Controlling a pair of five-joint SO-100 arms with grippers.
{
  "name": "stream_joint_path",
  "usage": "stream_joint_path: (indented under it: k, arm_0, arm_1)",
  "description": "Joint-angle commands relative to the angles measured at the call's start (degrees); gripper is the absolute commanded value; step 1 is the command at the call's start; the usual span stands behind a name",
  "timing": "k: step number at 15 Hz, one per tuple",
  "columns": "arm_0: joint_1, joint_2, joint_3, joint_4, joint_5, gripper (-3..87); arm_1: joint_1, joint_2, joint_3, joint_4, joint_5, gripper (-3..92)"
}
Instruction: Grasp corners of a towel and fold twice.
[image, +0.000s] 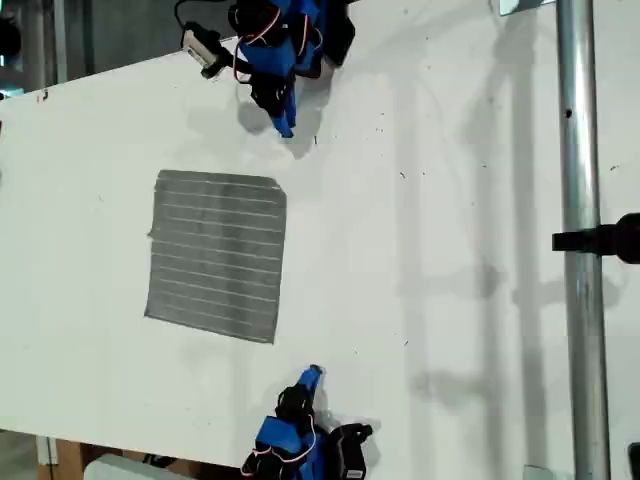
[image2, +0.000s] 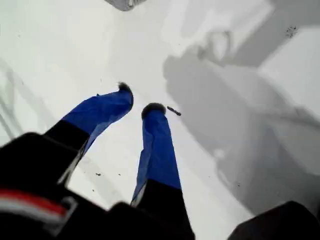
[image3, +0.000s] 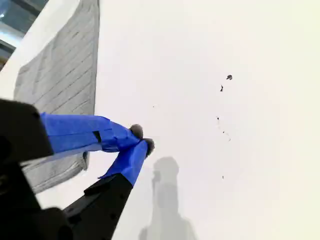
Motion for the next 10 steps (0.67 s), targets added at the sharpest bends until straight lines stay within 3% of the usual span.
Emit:
stream_joint_path:
  k: [1,10]
  arm_0:
    - [-5.36,0.00,0.35,0.26,4.13,-2.6]
    - [-5.36,0.00,0.35,0.26,4.13,-2.6]
  arm_1:
    - [-6.24,-0.26,-0.62,0.35,-2.46,-0.2]
    - [-6.86,-0.26,-0.70,0.00,-2.46,-0.2]
